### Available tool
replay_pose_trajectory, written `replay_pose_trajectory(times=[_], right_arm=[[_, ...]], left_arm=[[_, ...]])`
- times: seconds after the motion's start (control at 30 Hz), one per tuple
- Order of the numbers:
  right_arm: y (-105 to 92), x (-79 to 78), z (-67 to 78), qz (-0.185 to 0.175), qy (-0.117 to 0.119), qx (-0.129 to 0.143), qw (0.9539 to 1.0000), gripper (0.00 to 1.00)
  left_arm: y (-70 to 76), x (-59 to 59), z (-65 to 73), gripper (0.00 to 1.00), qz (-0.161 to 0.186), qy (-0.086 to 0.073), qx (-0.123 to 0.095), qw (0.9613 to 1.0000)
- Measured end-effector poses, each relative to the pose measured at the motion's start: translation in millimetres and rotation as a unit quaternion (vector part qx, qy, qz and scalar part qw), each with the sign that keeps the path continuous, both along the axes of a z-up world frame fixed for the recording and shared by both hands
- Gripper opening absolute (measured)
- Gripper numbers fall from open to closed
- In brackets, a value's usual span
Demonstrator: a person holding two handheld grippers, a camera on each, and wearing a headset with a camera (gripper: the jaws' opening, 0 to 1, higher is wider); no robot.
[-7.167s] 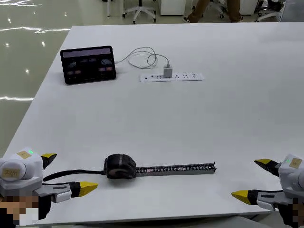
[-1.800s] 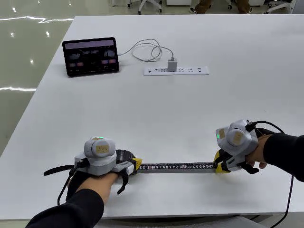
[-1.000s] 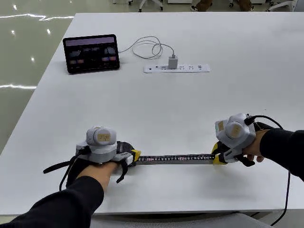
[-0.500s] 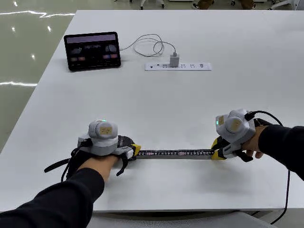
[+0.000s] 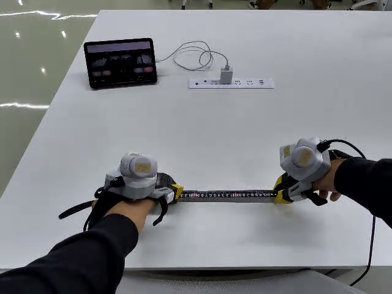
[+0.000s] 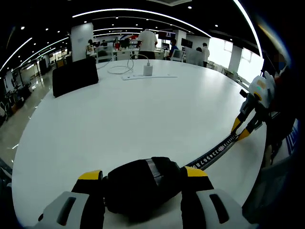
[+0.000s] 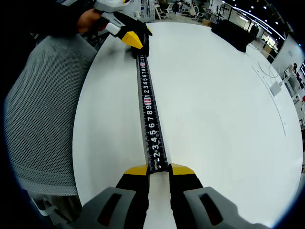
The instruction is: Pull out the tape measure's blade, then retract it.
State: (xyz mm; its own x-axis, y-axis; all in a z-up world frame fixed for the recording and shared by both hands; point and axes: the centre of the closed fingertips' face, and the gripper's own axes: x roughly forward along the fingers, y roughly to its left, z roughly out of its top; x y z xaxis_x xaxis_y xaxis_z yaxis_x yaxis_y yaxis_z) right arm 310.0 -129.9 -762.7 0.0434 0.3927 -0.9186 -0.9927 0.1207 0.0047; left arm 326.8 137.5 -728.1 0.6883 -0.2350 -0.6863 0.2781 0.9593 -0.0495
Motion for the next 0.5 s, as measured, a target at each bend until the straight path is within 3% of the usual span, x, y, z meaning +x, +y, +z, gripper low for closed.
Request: replay_pose_trajectory(times=[0.5], right_arm=[[9.3,1.0,1.6,0.004,0.000,0.003,1.0000,0.11]], left_arm=[[0.0,-0.6,-0.6,0.60,-0.006,0.003,0.000,1.0000]])
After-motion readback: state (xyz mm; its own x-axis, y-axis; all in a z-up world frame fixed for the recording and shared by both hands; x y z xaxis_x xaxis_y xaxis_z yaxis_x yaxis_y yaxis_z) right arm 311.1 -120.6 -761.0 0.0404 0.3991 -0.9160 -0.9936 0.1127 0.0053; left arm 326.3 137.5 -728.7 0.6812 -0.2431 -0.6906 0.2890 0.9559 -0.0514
